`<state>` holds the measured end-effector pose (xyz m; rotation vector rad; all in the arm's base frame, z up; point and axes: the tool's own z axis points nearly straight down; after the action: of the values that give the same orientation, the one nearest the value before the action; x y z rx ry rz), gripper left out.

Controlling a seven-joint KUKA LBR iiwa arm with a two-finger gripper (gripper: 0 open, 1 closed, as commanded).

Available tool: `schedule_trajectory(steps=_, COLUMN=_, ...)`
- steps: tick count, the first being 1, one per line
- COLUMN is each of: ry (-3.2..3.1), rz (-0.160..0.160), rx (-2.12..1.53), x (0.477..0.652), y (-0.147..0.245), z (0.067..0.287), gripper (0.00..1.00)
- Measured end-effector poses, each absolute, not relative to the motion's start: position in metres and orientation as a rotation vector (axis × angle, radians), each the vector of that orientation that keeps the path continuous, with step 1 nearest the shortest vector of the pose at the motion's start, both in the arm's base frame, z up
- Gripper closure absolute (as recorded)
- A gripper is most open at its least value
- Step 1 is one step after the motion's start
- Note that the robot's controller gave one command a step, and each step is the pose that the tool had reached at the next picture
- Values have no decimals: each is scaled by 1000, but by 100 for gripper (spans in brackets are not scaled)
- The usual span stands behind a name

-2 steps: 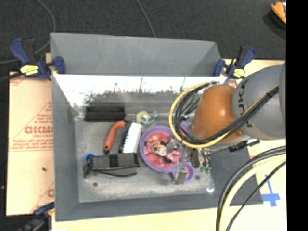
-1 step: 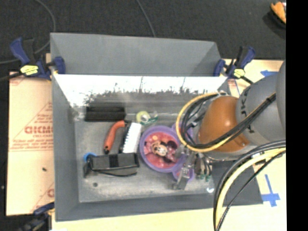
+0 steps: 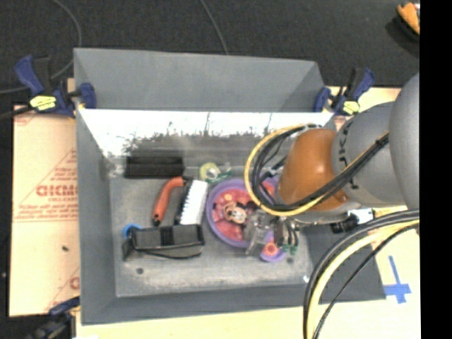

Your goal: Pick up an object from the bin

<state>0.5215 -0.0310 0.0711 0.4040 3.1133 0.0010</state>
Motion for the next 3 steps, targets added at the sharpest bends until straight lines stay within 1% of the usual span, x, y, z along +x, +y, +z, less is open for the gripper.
schedule_trajectory(steps=2, ry=3114, rz=0, rx=403, x=521, y=-31, z=74, gripper=100)
schedule_trajectory(steps=3, ry=3115, rz=1, rx=400, x=521, y=-31, z=85, gripper=100)
